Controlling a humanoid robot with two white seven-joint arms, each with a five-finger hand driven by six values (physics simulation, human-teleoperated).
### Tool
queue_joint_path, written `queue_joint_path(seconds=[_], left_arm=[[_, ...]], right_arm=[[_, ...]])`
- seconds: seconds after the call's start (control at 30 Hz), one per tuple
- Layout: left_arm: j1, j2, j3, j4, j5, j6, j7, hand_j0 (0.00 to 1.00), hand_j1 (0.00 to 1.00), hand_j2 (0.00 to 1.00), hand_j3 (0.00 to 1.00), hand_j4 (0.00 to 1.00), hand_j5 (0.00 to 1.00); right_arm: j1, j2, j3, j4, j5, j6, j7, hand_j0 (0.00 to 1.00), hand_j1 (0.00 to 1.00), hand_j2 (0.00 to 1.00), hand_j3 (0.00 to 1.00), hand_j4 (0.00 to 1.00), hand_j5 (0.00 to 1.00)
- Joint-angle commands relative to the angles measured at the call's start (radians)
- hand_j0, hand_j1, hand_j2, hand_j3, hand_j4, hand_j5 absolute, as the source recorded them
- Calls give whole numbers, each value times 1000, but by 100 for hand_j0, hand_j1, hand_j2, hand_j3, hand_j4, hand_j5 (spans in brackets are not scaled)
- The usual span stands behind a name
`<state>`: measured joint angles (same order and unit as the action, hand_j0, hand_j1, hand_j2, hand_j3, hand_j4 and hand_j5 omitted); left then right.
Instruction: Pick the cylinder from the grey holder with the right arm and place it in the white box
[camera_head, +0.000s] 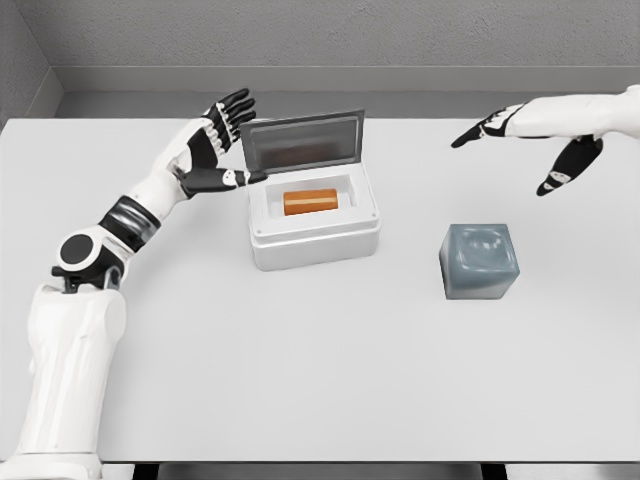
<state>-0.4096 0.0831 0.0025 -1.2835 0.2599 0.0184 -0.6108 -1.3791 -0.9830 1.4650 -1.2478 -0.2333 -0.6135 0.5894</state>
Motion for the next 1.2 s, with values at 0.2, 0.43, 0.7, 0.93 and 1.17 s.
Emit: queue_joint_path(seconds=[0.2,0.43,0.7,0.93,1.17], left_arm=[[0,10,-18,-7,44,0,0,100,100,100,100,100,100],[3,30,4,-14,45,9,0,100,100,100,100,100,100],[35,53,1,-74,88,14,0,100,100,100,100,100,100],[49,67,-9,-111,119,15,0,100,100,100,100,100,100],[51,67,-13,-112,119,15,0,100,100,100,100,100,100]], right_arm=[[0,3,-2,4,-6,3,0,100,100,100,100,100,100],[-2,6,-2,-1,-4,3,0,100,100,100,100,100,100],[-2,7,-2,-1,-4,3,0,100,100,100,100,100,100],[0,9,-2,-4,-3,3,0,100,100,100,100,100,100],[-2,9,-2,-4,-3,3,0,100,100,100,100,100,100]])
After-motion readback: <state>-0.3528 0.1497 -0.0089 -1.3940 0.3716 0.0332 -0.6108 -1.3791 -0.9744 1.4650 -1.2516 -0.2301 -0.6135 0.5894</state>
